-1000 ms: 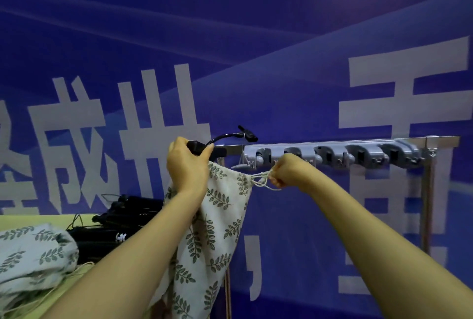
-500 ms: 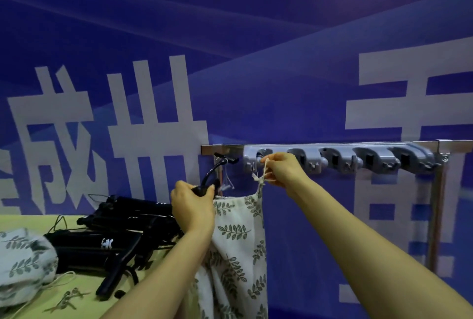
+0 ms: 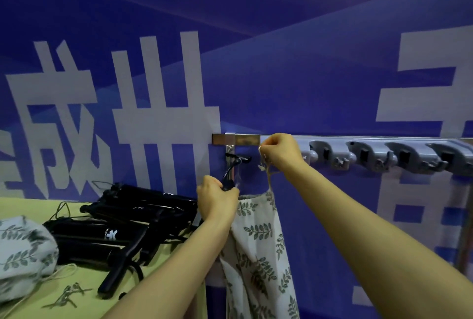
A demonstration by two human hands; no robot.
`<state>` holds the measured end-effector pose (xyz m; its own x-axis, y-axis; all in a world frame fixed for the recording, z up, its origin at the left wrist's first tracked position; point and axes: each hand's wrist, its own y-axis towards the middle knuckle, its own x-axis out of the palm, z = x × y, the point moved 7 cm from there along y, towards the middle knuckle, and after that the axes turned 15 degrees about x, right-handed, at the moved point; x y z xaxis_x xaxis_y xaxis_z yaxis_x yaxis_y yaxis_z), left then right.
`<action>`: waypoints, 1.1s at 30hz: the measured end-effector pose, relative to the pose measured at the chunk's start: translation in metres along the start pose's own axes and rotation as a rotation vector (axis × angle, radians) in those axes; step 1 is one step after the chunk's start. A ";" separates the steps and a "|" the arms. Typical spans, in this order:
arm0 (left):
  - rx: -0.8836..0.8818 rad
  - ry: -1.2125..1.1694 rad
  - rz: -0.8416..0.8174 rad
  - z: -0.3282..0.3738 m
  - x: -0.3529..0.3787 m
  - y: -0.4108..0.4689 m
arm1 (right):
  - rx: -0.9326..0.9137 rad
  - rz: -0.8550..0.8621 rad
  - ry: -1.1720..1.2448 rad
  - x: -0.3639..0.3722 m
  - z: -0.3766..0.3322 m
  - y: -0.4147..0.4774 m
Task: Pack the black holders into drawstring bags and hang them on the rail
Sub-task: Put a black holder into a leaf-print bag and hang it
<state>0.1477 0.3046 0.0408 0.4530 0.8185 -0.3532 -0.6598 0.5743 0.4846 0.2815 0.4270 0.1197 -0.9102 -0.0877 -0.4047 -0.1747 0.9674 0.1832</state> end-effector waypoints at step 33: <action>-0.385 -0.146 -0.627 -0.038 0.066 -0.037 | -0.210 0.386 -0.153 0.008 0.032 -0.063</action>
<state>0.1790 0.3369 -0.0307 0.8705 0.3478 -0.3481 -0.4024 0.9103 -0.0967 0.2973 0.3726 0.0765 -0.8606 0.3207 -0.3957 0.0795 0.8520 0.5175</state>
